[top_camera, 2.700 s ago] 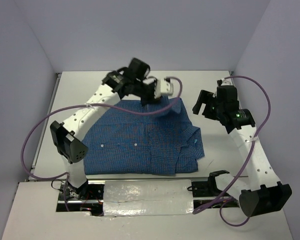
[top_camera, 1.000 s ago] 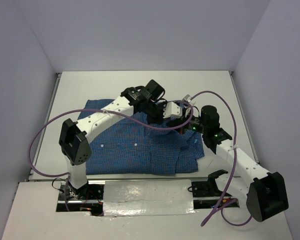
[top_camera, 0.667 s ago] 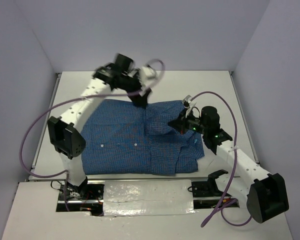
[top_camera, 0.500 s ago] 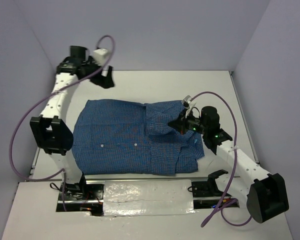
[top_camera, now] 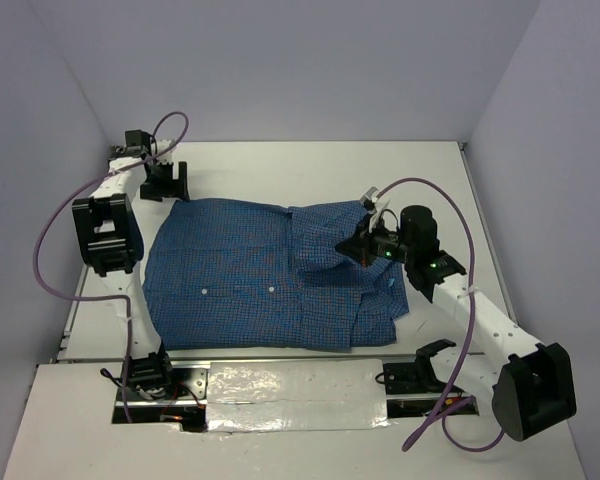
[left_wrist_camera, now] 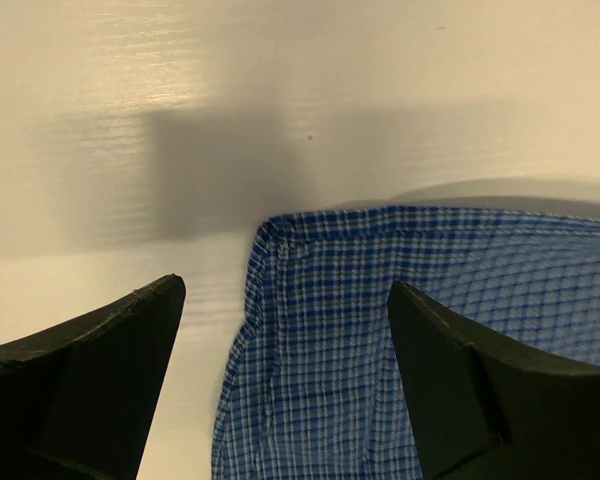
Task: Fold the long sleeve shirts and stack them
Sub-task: Fold the shirt
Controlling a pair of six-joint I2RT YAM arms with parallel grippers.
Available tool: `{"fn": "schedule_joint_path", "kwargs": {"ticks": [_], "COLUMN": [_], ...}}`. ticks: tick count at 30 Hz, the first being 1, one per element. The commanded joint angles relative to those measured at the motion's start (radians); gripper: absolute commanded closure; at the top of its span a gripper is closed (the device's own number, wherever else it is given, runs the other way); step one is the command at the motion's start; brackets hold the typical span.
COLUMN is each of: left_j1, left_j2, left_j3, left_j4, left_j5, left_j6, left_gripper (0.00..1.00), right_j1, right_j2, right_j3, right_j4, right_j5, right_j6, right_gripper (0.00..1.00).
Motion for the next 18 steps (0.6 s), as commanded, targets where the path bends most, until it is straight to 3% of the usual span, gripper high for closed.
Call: {"fn": "schedule_joint_path", "kwargs": {"ticks": [1,4,9,10,12,15,16,18], "left_j1": [-0.007,-0.007,-0.013,-0.011,-0.011,-0.011,-0.011,-0.011], "left_j2": [0.015,0.062,0.074,0.06,0.049,0.055,0.06,0.069], "left_j3": [0.03,0.011,-0.056,-0.069,-0.095,-0.093,-0.089,-0.075], "left_j4": [0.069,0.076,0.078,0.094,0.1,0.097,0.094,0.065], "left_j5": [-0.083,-0.115,0.008,0.041,0.066,0.078,0.088,0.112], "left_j6": [0.003,0.022,0.017,0.013,0.01,0.01,0.013,0.022], "left_gripper": [0.05,0.07,0.19,0.33,0.41,0.76,0.93,1.0], "right_j1": [0.001,-0.001,0.001,0.002,0.002,-0.001,-0.001,-0.002], "right_j2": [-0.023,-0.04,-0.04,-0.043,-0.049,-0.058,-0.06,-0.067], "right_j3": [0.04,0.037,0.06,0.066,0.074,0.083,0.086,0.094], "right_j4": [-0.012,-0.012,-0.055,-0.066,-0.073,-0.081,-0.084,-0.095], "right_j5": [0.001,0.011,0.027,0.032,0.047,0.057,0.06,0.069], "right_j6": [0.032,0.045,0.049,0.047,0.039,0.033,0.032,0.029], "right_gripper": [1.0,1.0,1.0,1.0,1.0,1.0,1.0,1.0]}}
